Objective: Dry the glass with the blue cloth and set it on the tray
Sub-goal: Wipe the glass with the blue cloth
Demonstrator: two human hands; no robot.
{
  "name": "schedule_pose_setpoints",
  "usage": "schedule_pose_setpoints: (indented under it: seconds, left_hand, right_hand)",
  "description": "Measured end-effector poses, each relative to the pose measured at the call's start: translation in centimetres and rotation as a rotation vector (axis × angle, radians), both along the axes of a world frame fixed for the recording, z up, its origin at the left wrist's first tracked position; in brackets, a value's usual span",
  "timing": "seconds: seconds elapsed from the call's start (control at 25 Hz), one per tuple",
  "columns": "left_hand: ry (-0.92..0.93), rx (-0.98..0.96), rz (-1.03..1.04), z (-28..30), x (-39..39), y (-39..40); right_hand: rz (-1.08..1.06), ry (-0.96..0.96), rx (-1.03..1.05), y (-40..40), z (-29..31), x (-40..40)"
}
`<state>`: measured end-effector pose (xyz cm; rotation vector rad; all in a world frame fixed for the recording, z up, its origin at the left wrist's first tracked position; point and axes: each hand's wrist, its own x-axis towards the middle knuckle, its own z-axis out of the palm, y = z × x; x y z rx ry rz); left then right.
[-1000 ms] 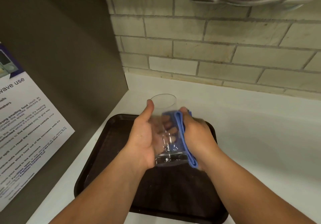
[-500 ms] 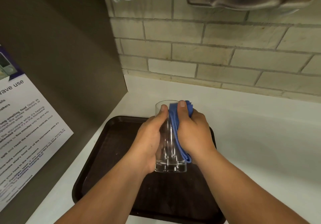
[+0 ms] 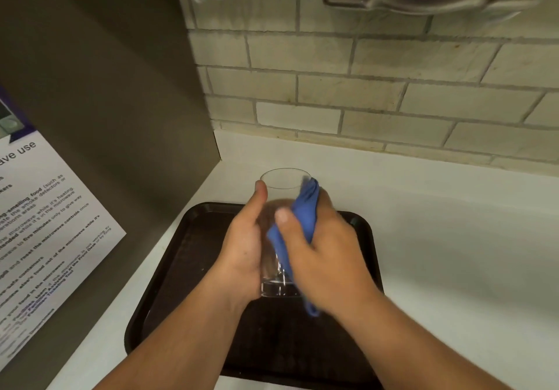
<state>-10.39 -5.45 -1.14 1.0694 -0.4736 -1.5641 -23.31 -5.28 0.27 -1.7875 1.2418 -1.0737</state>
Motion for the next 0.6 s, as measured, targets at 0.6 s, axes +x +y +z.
schedule_pose_setpoints:
  seconds: [0.6]
  left_hand:
    - [-0.108,0.094,0.052,0.4,-1.0,0.7]
  right_hand:
    - [-0.037,-0.027,0.088,-1.4,-0.6,-0.2]
